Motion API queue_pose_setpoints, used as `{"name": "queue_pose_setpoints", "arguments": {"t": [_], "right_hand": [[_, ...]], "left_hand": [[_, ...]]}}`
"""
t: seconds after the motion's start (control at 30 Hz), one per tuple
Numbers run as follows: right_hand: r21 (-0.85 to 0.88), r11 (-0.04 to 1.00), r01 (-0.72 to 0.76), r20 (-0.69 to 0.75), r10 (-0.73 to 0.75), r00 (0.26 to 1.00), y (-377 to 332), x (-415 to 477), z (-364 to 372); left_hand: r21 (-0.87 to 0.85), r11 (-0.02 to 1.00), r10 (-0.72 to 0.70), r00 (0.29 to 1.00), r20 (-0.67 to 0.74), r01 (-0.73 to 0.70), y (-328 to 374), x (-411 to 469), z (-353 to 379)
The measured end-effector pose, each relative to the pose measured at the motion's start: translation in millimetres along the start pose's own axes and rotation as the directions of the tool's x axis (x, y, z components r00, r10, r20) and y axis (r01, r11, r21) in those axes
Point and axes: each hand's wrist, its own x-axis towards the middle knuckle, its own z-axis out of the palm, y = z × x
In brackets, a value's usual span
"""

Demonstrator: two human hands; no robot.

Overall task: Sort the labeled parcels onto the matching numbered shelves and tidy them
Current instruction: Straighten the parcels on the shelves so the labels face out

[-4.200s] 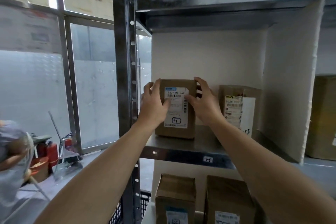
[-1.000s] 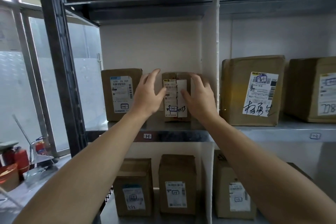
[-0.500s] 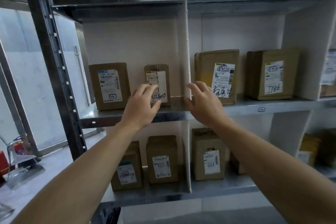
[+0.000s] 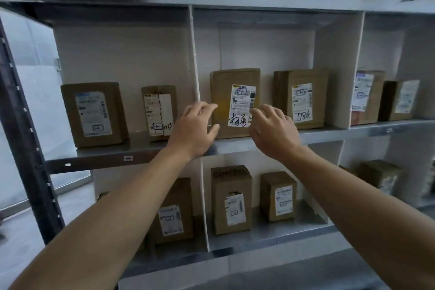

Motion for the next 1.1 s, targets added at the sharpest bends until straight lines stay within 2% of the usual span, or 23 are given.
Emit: {"name": "queue_pose_setpoints", "arguments": {"t": [0.13,0.27,0.4,0.67,0.8,1.1], "right_hand": [[-0.035,0.999,0.039,-0.041,-0.040,0.998,30.8,31.9,1.4],[-0.022,0.995,0.093,-0.081,-0.094,0.992,54.7,73.9,3.4],[0.026,0.987,0.158,-0.135,-0.153,0.979,72.7,113.5,9.3],[0.267,0.936,0.229,-0.142,-0.196,0.970,88.5,160.2,39.8],[0.289,0.918,0.272,-0.162,-0.233,0.959,94.3,171.7,51.6],[0.403,0.866,0.296,-0.186,-0.239,0.953,105.9,180.5,71.0]], "left_hand": [[0.032,0.998,0.062,0.998,-0.014,-0.062,16.6,36.5,17.9],[0.093,0.995,0.053,0.996,-0.065,-0.047,22.3,78.0,34.9],[0.141,0.990,-0.009,0.995,-0.103,0.024,16.5,111.4,47.3],[0.193,0.962,-0.165,0.976,-0.140,0.191,2.6,142.3,66.2],[0.136,0.956,-0.242,0.962,-0.125,0.259,-2.1,146.1,75.1],[0.111,0.960,-0.244,0.964,-0.103,0.255,-3.3,152.1,81.6]]}}
